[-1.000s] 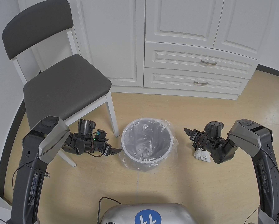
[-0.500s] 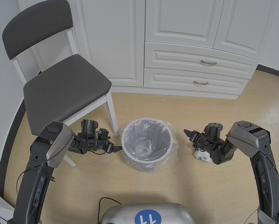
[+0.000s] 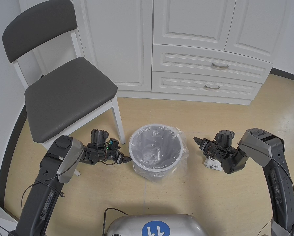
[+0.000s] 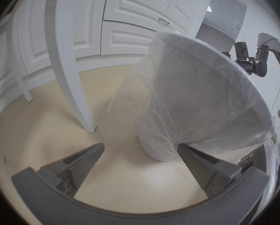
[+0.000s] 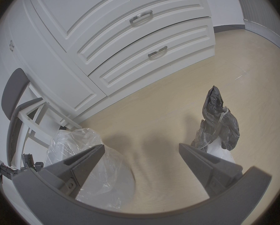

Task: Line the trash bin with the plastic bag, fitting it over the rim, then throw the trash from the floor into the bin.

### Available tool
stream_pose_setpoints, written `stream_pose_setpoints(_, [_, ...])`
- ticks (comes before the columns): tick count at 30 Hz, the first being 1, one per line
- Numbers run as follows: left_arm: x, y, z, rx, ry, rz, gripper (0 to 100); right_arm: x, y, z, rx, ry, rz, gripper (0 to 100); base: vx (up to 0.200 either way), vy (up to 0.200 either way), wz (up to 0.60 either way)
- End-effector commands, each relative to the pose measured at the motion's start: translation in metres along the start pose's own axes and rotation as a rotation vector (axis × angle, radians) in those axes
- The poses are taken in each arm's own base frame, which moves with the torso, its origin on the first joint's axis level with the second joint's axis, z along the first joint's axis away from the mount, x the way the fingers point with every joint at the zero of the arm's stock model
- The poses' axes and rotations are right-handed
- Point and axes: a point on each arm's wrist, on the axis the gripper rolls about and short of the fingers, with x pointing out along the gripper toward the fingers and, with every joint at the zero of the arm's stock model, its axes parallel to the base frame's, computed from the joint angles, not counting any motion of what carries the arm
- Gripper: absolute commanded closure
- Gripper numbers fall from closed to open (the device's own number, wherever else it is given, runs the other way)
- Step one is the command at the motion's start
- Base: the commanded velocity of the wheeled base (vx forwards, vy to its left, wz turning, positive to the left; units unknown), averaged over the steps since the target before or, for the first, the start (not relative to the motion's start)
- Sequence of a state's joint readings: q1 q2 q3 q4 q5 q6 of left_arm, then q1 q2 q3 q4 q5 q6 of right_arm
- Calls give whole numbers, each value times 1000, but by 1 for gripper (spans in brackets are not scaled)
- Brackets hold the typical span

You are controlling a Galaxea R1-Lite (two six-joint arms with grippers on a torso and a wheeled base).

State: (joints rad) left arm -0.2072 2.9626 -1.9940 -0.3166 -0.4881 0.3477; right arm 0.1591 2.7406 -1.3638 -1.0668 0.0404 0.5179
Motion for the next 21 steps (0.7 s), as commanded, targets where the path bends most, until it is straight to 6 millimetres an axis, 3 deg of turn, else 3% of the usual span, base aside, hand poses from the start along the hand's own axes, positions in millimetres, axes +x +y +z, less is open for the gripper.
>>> stream_pose_setpoints(1, [-7, 3, 5, -2, -2, 9, 0, 0, 0, -1, 1, 1, -1, 0, 0, 0, 0])
stream_pose_setpoints(2, [-7, 3, 5, -2, -2, 9, 0, 0, 0, -1, 1, 1, -1, 0, 0, 0, 0])
stream_pose_setpoints(6, [-52, 0, 21, -42, 53, 23, 0, 0, 0, -1, 0, -4, -7, 0, 0, 0, 0])
stream_pose_setpoints(8, [-53, 0, 21, -42, 54, 24, 0, 0, -1, -1, 1, -3, -8, 0, 0, 0, 0])
stream_pose_setpoints(9, [-80, -14, 32, -59, 97, 38, 0, 0, -1, -1, -1, -6, -14, 0, 0, 0, 0])
stream_pose_setpoints(10, [-88, -20, 33, -62, 125, 65, 0, 0, -1, -1, -1, -6, -14, 0, 0, 0, 0])
stream_pose_setpoints(16, [-106, -60, 38, -36, 285, 244, 0, 0, -1, -1, -1, -9, -15, 0, 0, 0, 0])
stream_pose_setpoints(21, [-111, -83, 47, -24, 309, 277, 0, 0, -1, -1, -1, -12, -24, 0, 0, 0, 0])
